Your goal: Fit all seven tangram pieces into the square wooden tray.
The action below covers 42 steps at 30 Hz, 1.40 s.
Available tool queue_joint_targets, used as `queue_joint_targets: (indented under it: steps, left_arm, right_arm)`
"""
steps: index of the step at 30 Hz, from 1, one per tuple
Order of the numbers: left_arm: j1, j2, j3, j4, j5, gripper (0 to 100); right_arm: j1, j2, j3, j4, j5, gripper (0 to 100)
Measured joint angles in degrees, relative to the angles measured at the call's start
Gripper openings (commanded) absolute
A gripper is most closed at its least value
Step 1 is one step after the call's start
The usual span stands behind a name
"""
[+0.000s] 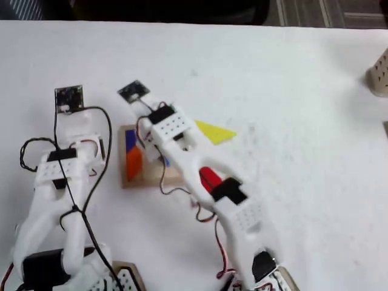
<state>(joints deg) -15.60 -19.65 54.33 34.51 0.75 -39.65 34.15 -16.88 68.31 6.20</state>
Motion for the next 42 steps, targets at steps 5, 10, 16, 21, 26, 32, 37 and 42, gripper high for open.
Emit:
queue_joint_targets:
  steps: [5, 10, 16, 21, 26, 32, 37, 42]
  left_arm:
    - [0.0, 0.0, 0.0, 0.0, 0.0, 2]
    - [0.0, 0.0, 0.0, 0.0, 0.0, 2]
    - [0.0, 0.0, 0.0, -0.1, 0.0, 2]
    - [0.0, 0.0, 0.0, -0.4, 0.0, 2]
    - [0.0, 0.0, 0.0, -0.4, 0.0, 2]
    - [0.0, 0.0, 0.0, -0.4, 0.0, 2]
    - [0.0, 0.0, 0.0, -0.4, 0.0, 2]
    - [0.0, 0.0, 0.0, -0.4, 0.0, 2]
  right_arm:
    - [0.6, 5.3, -11.6, 8.2, 0.2, 23.3]
    - [4.4, 5.5, -24.2, 20.3, 0.2, 17.9]
    - [8.6, 5.5, -34.2, 28.1, 0.4, 12.2]
    - [10.5, 2.5, -28.0, 28.1, 0.4, 1.9]
    - [10.3, -3.4, -15.9, 27.4, 0.4, 1.8]
    - [9.6, -9.2, 3.0, 16.4, 0.4, 1.8]
    - [5.5, -13.3, 14.8, 7.6, 0.4, 1.8]
    - [5.3, -13.5, 19.3, 1.7, 0.5, 1.8]
